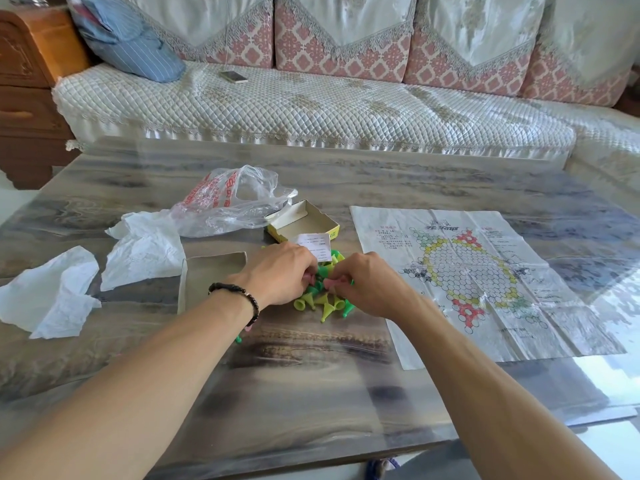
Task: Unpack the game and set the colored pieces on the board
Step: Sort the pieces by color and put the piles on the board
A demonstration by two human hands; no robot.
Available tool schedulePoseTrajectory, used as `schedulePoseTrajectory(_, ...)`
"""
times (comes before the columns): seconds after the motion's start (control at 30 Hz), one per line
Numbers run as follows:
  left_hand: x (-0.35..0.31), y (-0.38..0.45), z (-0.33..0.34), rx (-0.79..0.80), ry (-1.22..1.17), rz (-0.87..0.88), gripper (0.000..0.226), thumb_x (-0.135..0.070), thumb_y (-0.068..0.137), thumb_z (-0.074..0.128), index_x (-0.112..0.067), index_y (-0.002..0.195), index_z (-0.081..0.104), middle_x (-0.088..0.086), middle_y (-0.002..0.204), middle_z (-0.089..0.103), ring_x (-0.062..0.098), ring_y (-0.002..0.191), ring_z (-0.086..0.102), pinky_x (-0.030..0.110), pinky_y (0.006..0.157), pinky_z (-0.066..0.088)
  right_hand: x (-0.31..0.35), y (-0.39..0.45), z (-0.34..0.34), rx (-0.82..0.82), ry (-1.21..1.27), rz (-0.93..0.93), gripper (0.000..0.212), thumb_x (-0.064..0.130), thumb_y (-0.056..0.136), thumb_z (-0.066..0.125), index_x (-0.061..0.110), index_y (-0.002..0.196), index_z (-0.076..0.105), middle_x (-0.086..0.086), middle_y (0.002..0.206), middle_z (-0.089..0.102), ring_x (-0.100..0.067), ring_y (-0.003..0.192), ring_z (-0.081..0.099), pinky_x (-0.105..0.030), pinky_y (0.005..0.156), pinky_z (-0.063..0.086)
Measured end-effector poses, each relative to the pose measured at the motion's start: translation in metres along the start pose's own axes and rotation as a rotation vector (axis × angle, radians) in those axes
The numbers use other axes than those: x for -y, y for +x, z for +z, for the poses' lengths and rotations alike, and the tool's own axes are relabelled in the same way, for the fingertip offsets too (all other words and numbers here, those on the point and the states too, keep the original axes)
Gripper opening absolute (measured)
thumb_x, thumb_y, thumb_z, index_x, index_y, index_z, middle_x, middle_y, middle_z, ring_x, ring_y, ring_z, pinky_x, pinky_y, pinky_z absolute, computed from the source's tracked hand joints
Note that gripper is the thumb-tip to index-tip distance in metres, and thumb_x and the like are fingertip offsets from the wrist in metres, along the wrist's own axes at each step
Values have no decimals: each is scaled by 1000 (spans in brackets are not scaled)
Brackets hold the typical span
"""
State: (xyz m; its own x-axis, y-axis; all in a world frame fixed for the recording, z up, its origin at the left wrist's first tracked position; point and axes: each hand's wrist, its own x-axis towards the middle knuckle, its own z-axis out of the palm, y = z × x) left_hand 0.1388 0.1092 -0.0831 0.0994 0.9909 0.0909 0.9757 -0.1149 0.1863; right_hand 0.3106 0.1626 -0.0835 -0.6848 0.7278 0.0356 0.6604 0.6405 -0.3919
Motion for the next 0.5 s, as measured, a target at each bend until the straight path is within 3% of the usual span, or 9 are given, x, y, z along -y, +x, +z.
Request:
schedulePoseTrajectory(0.23,2,-6,5,-132,-69,1,14,-25,92,56,-30,91,69,-8,96,66,16,91,61,26,63,34,-4,-6,-1,-62,104,18,14,25,88,65,18,83,75,2,65,65,-12,58,52,-28,56,40)
schedulePoseTrajectory(0.33,2,-12,-1,-192,-112,-28,17,-24,91,55,-31,93,71,-13,86,59,10,82,56,26,60,34,-3,-7,-7,-126,172,53,11,25,88,67,19,87,76,6,66,62,-3,57,50,-19,54,37)
schedulePoseTrajectory(0.5,3,-41,-19,-266,-188,-64,14,-25,90,57,-32,90,69,-11,84,59,10,73,57,30,58,41,20,-9,-10,-179,233,13,15,30,89,66,19,87,76,12,63,59,-1,56,50,-13,54,35)
